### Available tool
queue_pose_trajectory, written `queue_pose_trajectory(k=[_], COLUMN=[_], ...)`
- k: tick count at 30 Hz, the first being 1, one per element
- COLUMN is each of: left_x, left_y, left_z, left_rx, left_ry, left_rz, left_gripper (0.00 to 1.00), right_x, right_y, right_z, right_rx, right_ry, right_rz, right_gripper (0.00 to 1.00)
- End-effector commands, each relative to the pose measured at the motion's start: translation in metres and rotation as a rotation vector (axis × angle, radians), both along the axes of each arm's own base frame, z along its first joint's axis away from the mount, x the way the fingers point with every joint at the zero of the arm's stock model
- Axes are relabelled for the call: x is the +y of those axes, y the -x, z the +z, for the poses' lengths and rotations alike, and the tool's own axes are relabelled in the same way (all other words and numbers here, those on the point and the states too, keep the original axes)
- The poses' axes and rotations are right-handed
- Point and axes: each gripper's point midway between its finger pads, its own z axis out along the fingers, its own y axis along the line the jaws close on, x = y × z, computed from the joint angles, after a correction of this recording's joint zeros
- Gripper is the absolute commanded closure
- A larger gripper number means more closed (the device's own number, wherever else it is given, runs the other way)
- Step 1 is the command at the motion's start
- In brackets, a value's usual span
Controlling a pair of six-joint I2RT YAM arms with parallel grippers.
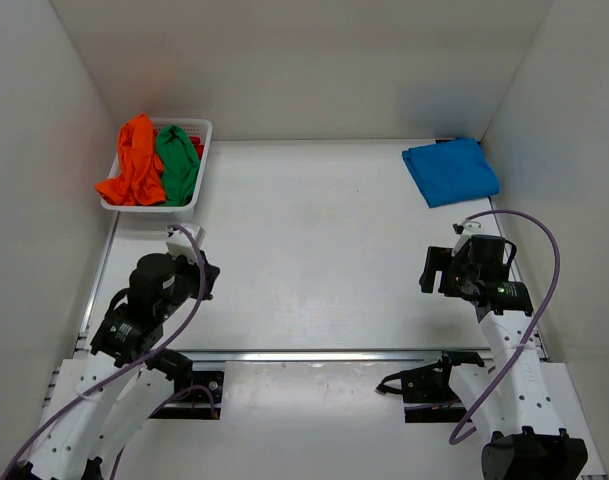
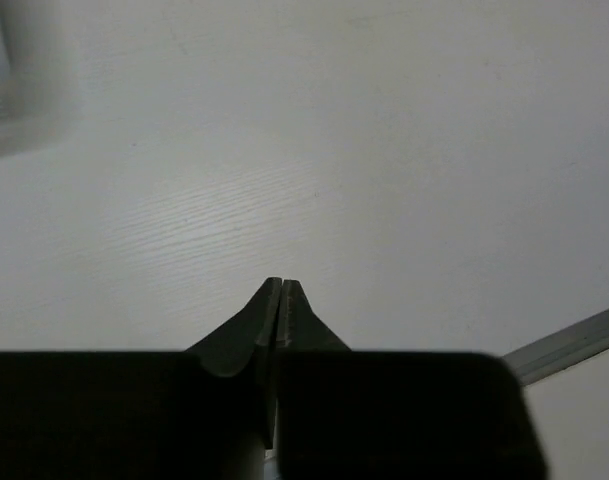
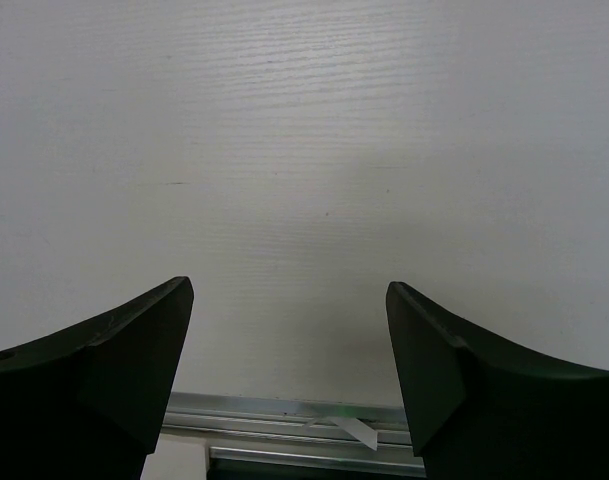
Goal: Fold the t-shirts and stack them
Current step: Grab crumpled tshirt from bin with the left arm
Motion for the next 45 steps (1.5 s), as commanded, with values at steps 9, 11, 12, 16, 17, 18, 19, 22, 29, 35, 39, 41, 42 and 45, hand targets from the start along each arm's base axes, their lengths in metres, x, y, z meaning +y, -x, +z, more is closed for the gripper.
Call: queue_pose_trajectory(k=[9,11,12,16,17,18,19,22,29,35,39,41,42,45], left_x=[0.03,0.039,0.037,0.055,0.07,0.081,0.096,0.144,0.232,0.26,0.266,0.267,0.266,0.27], left_y=[-0.095,-0.127,-0.148,-0.213,-0.231,-0.238,-0.251,-0.278,-0.336,-0.367,-0.374,-0.375,-0.375,-0.372], left_z=[0.04,0.055,0.063,0.074,0.078,0.077,0.075,0.07,0.025,-0.034,-0.072,-0.074,-0.07,-0.028], left_rx=[-0.105,-0.115,-0.111,-0.085,-0.096,-0.096,-0.088,-0.085,0.024,0.137,0.205,0.214,0.209,0.133], left_ry=[0.015,0.037,0.044,0.004,-0.031,-0.057,-0.077,-0.101,-0.05,0.004,-0.04,-0.037,-0.033,-0.025], left_rz=[0.251,0.287,0.282,0.314,0.367,0.418,0.467,0.63,0.806,0.813,0.825,0.831,0.833,0.877], left_gripper=[0.33,0.37,0.38,0.49,0.49,0.5,0.53,0.42,0.26,0.23,0.37,0.83,1.0,1.0], right_x=[-0.007,-0.005,-0.005,-0.008,-0.007,-0.005,-0.007,-0.007,-0.004,-0.007,-0.006,-0.008,-0.006,-0.006], right_y=[-0.008,-0.008,-0.006,-0.008,-0.008,-0.008,-0.007,-0.006,-0.007,-0.008,-0.009,-0.008,-0.006,-0.009], right_z=[0.019,0.019,0.018,0.023,0.023,0.024,0.025,0.024,0.025,0.021,0.02,0.018,0.014,0.016], right_rx=[-0.07,-0.073,-0.066,-0.093,-0.095,-0.095,-0.1,-0.095,-0.1,-0.08,-0.076,-0.068,-0.055,-0.065], right_ry=[0.017,0.008,0.006,0.013,0.012,0.01,0.01,0.013,0.008,0.008,0.005,0.011,0.002,0.0], right_rz=[-0.023,-0.02,-0.021,-0.031,-0.027,-0.018,-0.025,-0.023,-0.009,-0.025,-0.016,-0.026,-0.023,-0.023], right_gripper=[0.27,0.27,0.28,0.3,0.3,0.29,0.3,0.3,0.31,0.33,0.33,0.32,0.33,0.33])
